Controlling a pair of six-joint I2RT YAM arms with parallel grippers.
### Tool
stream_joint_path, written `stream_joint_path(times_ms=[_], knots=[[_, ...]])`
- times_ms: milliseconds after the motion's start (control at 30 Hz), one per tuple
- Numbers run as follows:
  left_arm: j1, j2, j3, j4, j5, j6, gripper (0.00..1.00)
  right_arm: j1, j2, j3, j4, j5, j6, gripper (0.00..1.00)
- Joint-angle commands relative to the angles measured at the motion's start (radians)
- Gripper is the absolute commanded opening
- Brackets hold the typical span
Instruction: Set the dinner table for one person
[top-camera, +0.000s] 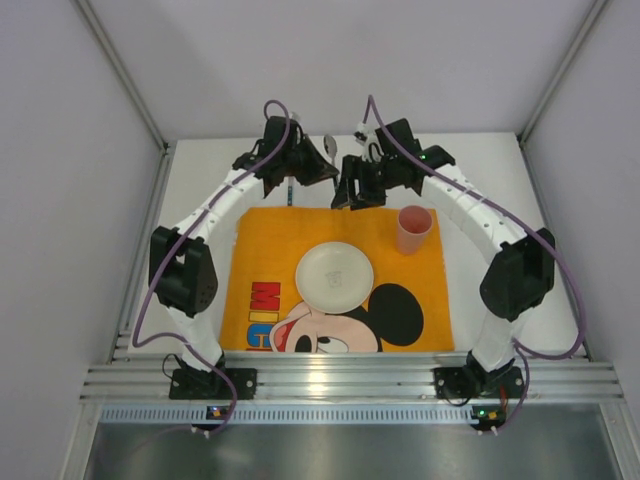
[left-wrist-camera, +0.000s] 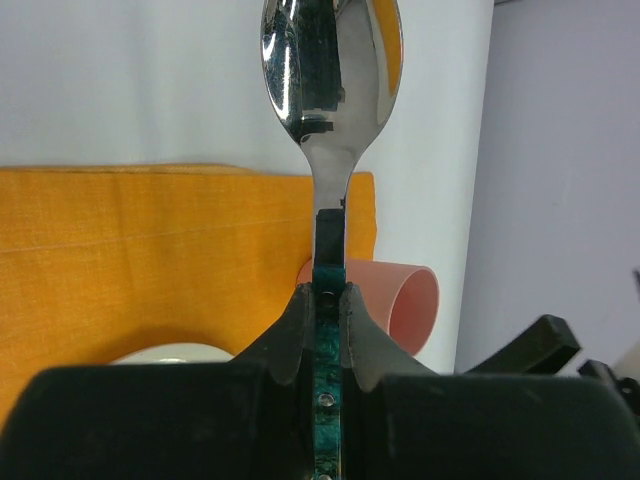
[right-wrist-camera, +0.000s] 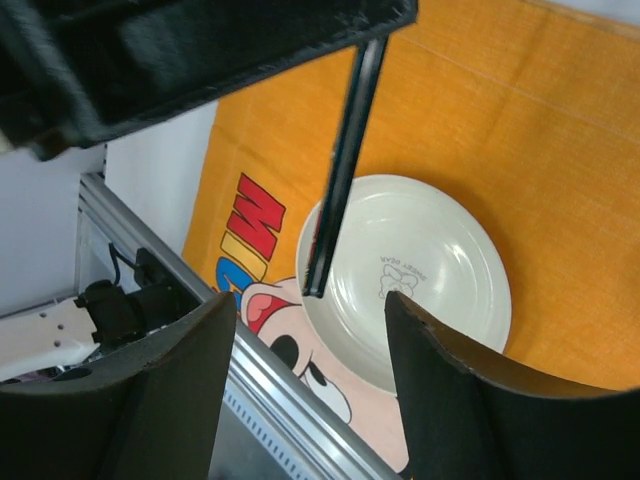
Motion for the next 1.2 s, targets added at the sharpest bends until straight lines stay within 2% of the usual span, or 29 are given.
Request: stream_joint_path(times_ms=[0, 100, 167, 200, 233, 333, 500, 567, 867, 1000, 1033, 1100, 1167], knots=[[-0.014, -0.072, 0.013, 0.093, 0.025, -0.050, 0.00, 0.018, -0.011, -0.044, 0.065, 0.026, 0.024, 0.61], [-0.020, -0.074, 0.005, 0.123, 0.048, -0.079, 0.00, 0.027, -0.008, -0.068, 0.076, 0.052, 0.026, 0.60], [-0.025, -0.077, 0.006, 0.125, 0.050, -0.079, 0.00, 0.031, -0.015, -0.090, 0.084, 0.067, 0.033, 0.55], [-0.027, -0.078, 0.005, 0.124, 0.053, -0.079, 0.00, 0.031, -0.020, -0.097, 0.095, 0.079, 0.041, 0.51], [-0.028, -0.077, 0.002, 0.125, 0.054, -0.079, 0.00, 0.032, -0.027, -0.105, 0.101, 0.085, 0.044, 0.41], [-0.028, -0.092, -0.024, 0.130, 0.054, -0.084, 0.00, 0.032, -0.046, -0.124, 0.113, 0.104, 0.050, 0.32], [-0.034, -0.109, -0.066, 0.148, 0.065, -0.095, 0.00, 0.032, -0.057, -0.134, 0.118, 0.118, 0.055, 0.31], [-0.037, -0.112, -0.075, 0.150, 0.063, -0.095, 0.00, 0.032, -0.063, -0.136, 0.121, 0.119, 0.058, 0.36], [-0.047, -0.132, -0.109, 0.151, 0.063, -0.096, 0.00, 0.032, -0.081, -0.151, 0.135, 0.148, 0.070, 0.36], [-0.050, -0.141, -0.124, 0.153, 0.056, -0.095, 0.00, 0.034, -0.084, -0.156, 0.141, 0.153, 0.075, 0.21], [-0.051, -0.144, -0.126, 0.154, 0.056, -0.095, 0.00, 0.034, -0.086, -0.156, 0.142, 0.155, 0.075, 0.12], [-0.051, -0.146, -0.129, 0.151, 0.054, -0.087, 0.00, 0.032, -0.089, -0.159, 0.142, 0.156, 0.073, 0.03], [-0.054, -0.149, -0.130, 0.145, 0.047, -0.072, 0.00, 0.034, -0.100, -0.157, 0.142, 0.161, 0.073, 0.00]])
